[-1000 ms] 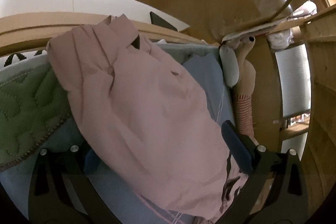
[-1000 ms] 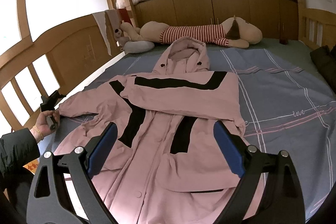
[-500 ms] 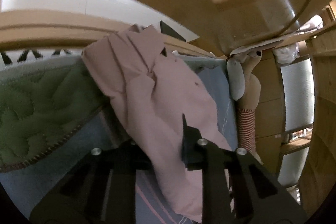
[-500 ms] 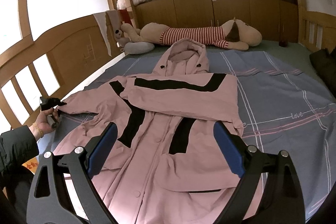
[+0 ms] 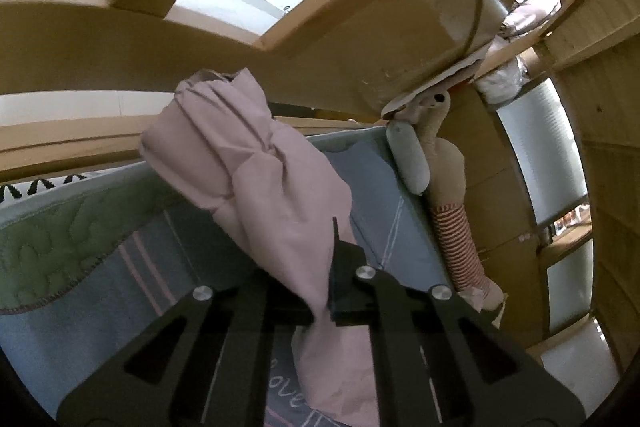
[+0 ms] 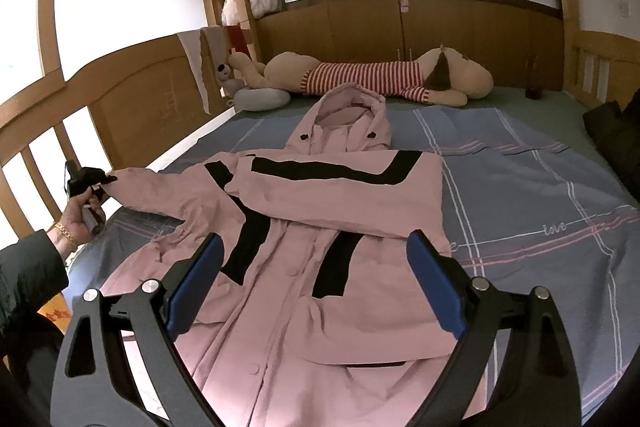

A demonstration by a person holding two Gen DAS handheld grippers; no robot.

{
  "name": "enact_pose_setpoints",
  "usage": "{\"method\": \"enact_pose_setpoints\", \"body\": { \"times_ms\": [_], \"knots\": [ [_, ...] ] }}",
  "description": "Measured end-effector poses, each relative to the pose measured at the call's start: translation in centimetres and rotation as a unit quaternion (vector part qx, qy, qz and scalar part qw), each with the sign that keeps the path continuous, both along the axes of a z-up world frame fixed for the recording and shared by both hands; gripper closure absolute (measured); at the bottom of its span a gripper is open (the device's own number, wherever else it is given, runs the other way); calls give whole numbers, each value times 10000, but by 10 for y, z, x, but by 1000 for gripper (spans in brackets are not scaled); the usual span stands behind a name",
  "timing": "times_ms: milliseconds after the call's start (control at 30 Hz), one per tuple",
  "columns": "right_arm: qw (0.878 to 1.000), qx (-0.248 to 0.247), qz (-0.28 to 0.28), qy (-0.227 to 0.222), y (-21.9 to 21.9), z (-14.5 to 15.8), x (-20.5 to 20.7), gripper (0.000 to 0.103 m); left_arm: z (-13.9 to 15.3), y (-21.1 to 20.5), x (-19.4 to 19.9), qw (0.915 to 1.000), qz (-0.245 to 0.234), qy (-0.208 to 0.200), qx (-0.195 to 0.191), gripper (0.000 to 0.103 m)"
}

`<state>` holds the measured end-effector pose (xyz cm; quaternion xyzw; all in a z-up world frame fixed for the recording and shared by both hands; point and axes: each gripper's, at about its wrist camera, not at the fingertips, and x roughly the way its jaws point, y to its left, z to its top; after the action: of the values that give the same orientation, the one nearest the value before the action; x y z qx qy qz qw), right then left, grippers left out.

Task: Fold large clothes
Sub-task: 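Lift the gripped sleeve up off the bed with the left tool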

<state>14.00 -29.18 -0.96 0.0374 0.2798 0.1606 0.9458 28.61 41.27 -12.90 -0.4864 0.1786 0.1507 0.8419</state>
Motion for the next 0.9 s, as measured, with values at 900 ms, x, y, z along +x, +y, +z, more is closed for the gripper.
{"method": "enact_pose_setpoints", "body": {
  "times_ms": [900],
  "knots": [
    [9986, 350, -222, -323, -37, 26, -15, 10, 89, -65, 2, 9932, -877, -365, 668, 100]
  ]
}}
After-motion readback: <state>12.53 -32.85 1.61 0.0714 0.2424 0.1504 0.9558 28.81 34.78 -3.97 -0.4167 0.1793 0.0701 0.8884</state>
